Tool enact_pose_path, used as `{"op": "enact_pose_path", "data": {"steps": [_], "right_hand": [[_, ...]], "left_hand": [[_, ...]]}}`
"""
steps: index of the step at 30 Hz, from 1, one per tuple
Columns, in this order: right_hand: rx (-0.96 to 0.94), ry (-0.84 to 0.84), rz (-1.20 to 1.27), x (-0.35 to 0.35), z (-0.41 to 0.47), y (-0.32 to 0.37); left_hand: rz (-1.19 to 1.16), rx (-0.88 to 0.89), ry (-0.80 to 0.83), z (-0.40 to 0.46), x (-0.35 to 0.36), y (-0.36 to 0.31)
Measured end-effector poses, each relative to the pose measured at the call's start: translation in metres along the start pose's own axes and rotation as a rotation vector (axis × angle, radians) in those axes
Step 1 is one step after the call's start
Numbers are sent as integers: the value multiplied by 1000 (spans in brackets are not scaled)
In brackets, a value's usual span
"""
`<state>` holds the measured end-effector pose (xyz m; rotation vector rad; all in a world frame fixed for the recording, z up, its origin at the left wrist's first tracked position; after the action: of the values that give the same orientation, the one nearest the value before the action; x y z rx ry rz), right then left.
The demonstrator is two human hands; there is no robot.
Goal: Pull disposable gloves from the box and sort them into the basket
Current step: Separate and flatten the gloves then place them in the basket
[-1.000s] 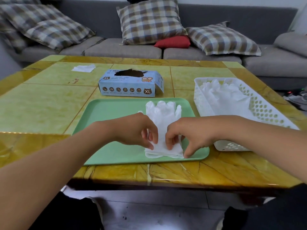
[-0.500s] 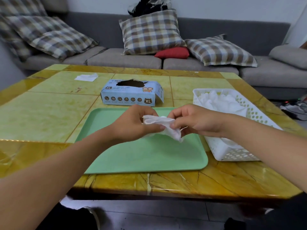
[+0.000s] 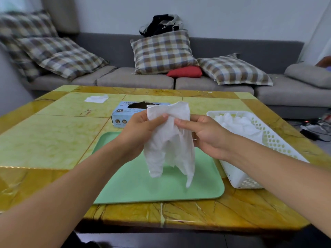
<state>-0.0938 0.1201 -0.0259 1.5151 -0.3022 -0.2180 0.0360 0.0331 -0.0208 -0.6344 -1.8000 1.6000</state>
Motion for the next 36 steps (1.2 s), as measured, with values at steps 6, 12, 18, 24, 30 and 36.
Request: {"op": "enact_pose_path", "data": {"steps": [6, 12, 18, 24, 30, 36], "right_hand": [[-31, 2, 92, 0, -14, 26], [-76, -58, 103, -18, -27, 69], [-87, -85, 25, -32, -41, 112], [-176, -189, 154, -54, -52, 124], [-91, -87, 133, -67, -60, 123], [-94, -124, 165, -91, -57, 113]], "left_hand": [[-47, -28, -36, -6, 8, -21], [160, 4, -21, -8, 37, -64], [233, 102, -134, -3, 63, -105], [379, 95, 28, -10, 93, -102], [187, -12, 155, -5, 105, -93], [214, 7, 288, -3, 124, -91]]}}
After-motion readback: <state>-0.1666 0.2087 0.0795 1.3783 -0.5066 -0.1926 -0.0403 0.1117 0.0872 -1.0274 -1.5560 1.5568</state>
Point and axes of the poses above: each hand's wrist, its own z-axis towards the middle knuckle, its own x-axis out of the palm, y = z × x, the point moved 7 cm from there along z, towards the middle knuckle, and after that the axes turned 7 degrees about -x, right-handed, at the moved point
